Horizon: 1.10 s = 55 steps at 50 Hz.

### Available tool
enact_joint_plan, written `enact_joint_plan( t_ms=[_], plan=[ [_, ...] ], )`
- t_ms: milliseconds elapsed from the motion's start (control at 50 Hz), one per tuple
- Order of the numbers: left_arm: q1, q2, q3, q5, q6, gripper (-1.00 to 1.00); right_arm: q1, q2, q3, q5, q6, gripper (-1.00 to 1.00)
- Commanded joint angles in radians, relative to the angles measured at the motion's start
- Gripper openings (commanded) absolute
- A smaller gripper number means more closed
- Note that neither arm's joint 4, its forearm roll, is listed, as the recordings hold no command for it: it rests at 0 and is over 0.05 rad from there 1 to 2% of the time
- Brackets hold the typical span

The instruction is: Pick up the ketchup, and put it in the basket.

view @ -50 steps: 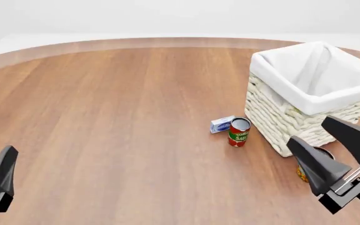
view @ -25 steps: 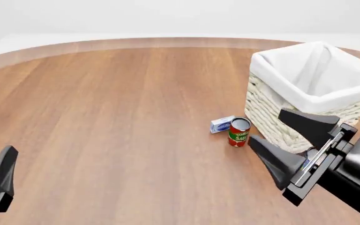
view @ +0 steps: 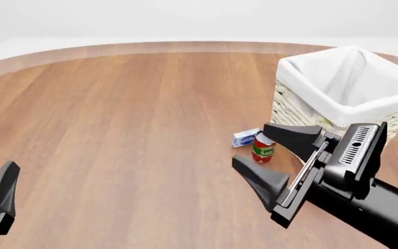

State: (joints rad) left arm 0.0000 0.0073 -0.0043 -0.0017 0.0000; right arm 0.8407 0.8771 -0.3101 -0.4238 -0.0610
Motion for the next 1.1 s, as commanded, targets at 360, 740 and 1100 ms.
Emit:
enact_joint_plan(
  t_ms=[360,740,1100],
  plan=[
    [0.000,0.000,0.000,0.000,0.000,1.00,0.193,0.256,-0.135,-0.048,0.023,1.00],
    [0.000,0.000,0.000,0.000,0.000,1.00,0.290,0.362,-0.224,-0.024,0.056,1.00],
    [0.000,0.000,0.000,0.000,0.000,1.00,0.392,0.476,-0.308,-0.008,0.072,1.00]
  ],
)
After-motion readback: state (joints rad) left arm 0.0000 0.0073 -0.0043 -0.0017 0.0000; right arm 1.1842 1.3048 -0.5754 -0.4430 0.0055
